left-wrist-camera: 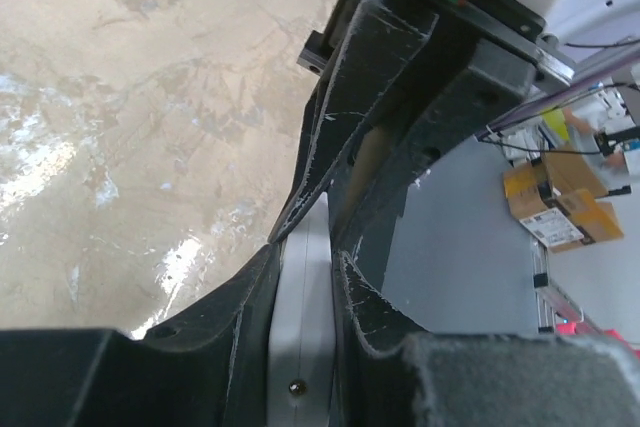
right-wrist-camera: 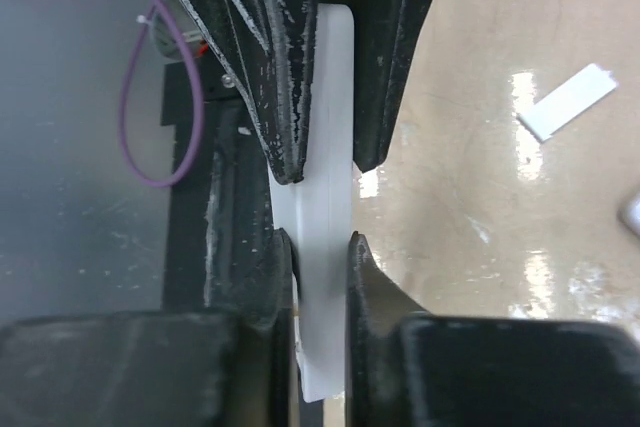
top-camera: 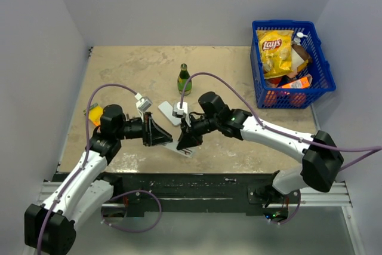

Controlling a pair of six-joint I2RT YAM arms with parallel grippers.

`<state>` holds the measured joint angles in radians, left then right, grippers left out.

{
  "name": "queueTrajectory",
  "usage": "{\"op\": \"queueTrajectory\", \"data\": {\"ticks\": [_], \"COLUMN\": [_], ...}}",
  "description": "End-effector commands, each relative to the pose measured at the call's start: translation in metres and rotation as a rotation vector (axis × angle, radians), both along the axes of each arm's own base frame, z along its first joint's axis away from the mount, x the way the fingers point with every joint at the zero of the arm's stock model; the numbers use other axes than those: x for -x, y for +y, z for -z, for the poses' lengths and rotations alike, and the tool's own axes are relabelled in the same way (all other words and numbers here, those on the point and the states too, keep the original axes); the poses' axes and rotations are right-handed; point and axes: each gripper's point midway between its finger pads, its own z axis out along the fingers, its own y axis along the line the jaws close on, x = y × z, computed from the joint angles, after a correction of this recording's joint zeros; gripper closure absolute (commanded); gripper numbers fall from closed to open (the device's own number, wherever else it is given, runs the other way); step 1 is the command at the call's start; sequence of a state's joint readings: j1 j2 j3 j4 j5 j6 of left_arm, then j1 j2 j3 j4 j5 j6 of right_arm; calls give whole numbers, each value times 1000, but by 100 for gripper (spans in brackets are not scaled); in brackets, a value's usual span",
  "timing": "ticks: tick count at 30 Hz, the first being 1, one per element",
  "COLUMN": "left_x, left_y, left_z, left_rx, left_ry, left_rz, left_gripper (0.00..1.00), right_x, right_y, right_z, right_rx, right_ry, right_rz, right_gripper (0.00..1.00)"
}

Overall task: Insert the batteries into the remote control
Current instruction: Adjust the remote control.

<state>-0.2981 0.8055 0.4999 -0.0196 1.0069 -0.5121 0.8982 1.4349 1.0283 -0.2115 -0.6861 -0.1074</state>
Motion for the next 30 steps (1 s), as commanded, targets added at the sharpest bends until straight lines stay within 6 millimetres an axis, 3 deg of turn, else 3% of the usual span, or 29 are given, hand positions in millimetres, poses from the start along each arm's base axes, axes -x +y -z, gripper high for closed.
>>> {"op": "queueTrajectory", "data": {"ticks": [1, 5, 8, 11, 14, 16, 21, 30], "left_x": [-11, -23, -34, -42, -46, -47, -38, -19], "left_y": [2, 10, 20, 37, 51, 53, 46, 31], "left_z": [-33, -49, -65, -83, -90, -82, -72, -79], "left_rx": [26, 49, 104, 178, 267, 315, 387, 475], "left_ry": [-112, -188, -226, -256, -228, -159, -125, -164], "left_rz": [-56, -186, -323, -486, -609, -641, -577, -420], "left_gripper": [89, 62, 31, 16, 14, 12, 10, 10], "right_x": [6, 4, 4, 1, -6, -11, -17, -13], "right_y": [2, 4, 2, 4, 3, 2, 2, 7], "right_z": [-16, -35, -44, -57, -65, -69, -91, -106], "right_rx": [-40, -113, -154, -217, -261, -288, -426, -537], "right_ry": [-6, -10, 28, 49, 54, 62, 113, 198], "right_rz": [-14, 30, 81, 140, 214, 264, 353, 350], "right_gripper": [100, 100, 100, 100, 100, 100, 100, 100]}}
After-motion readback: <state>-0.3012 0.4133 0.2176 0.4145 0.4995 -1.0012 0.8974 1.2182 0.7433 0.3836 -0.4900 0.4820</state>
